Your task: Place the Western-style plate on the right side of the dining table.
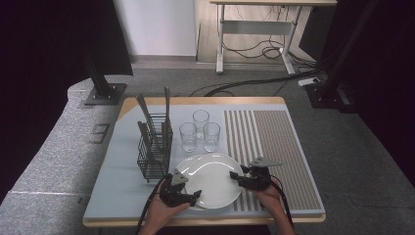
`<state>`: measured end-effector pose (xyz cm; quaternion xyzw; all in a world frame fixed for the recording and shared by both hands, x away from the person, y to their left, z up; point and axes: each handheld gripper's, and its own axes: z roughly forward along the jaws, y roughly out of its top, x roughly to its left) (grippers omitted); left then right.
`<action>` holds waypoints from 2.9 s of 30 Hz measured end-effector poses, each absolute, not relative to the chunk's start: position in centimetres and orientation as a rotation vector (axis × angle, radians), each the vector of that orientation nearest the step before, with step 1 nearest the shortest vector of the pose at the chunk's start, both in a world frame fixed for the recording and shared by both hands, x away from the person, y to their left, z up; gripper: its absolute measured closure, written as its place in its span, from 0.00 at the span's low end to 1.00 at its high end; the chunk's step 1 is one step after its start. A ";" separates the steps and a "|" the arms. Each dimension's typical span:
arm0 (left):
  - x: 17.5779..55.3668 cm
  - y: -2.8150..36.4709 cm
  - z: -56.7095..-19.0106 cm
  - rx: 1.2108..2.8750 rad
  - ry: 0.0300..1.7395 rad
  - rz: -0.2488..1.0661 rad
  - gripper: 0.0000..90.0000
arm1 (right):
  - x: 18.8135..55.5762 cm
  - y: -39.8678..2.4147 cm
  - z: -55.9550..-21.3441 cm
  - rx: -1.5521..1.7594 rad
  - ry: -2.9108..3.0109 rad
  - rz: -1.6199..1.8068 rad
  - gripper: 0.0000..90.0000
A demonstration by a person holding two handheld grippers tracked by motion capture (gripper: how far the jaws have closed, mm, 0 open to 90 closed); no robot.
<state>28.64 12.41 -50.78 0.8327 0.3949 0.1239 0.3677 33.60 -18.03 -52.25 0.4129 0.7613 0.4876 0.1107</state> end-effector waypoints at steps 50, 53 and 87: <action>28.8 12.4 -51.0 2.162 1.033 0.320 0.24 | 33.6 -19.2 -51.6 1.234 2.184 1.594 0.77; 28.8 12.4 -51.0 2.162 1.034 0.324 0.24 | 33.6 -19.1 -51.5 1.235 2.180 1.595 0.78; 28.9 12.8 -51.1 2.158 1.058 0.328 0.23 | 35.5 -17.5 -49.5 1.229 2.155 1.631 0.86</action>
